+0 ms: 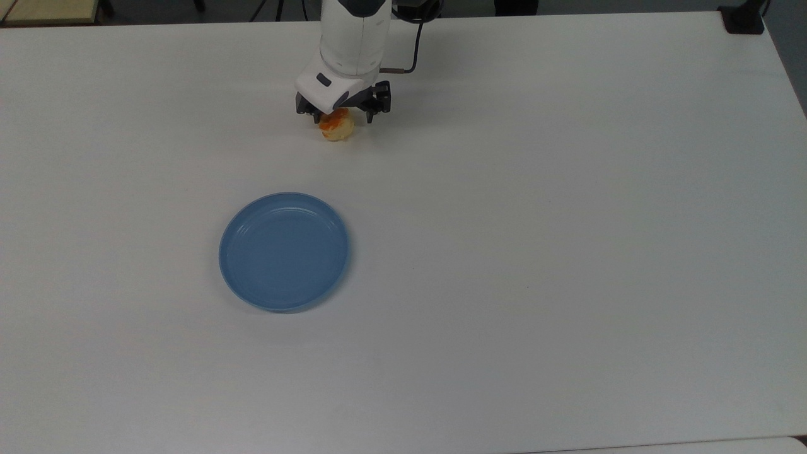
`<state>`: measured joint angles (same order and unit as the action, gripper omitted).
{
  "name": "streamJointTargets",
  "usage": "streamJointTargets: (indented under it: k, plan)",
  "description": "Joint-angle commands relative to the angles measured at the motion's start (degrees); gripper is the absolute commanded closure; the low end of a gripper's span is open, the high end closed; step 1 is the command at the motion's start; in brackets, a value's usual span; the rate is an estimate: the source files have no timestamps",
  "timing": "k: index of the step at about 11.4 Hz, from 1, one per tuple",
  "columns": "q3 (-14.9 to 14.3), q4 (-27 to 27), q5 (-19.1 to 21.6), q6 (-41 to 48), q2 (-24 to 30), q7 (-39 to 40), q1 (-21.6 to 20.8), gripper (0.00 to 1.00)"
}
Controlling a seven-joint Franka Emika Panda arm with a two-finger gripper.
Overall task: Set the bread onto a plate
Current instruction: 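Lower the open gripper onto the orange-glazed bread roll and close it, then lift the held bread roll and carry it over the blue plate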
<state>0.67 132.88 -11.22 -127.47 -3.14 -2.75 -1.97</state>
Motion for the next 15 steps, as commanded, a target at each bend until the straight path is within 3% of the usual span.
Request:
streamJointTargets:
  k: [1, 2, 4, 6, 8, 10, 11, 12, 15]
  plan:
    - [-0.1, 1.6, -2.5, -0.8, 1.2, -1.1, 1.4, 0.0]
    - [-0.1, 1.6, -2.8, -0.8, 1.4, -0.9, 1.5, 0.12]
    - [-0.1, 1.4, -2.8, -0.6, 1.6, -0.7, 1.5, 0.48]
    - [-0.1, 1.2, -2.8, 0.1, 2.5, -0.6, 2.3, 0.71]
    - [-0.2, -1.3, -2.2, 2.7, 3.6, -0.5, 2.8, 0.71]
    - [-1.2, -9.0, -0.7, 6.3, 2.4, -0.2, 3.3, 0.71]
    - [-2.3, -12.8, 2.0, 6.6, 1.3, 0.0, 3.6, 0.71]
    - [-3.3, -18.0, 2.9, 7.9, -0.7, 0.6, 3.8, 0.71]
    - [-3.6, -43.2, 5.7, 23.3, -14.7, 3.2, 5.6, 0.73]
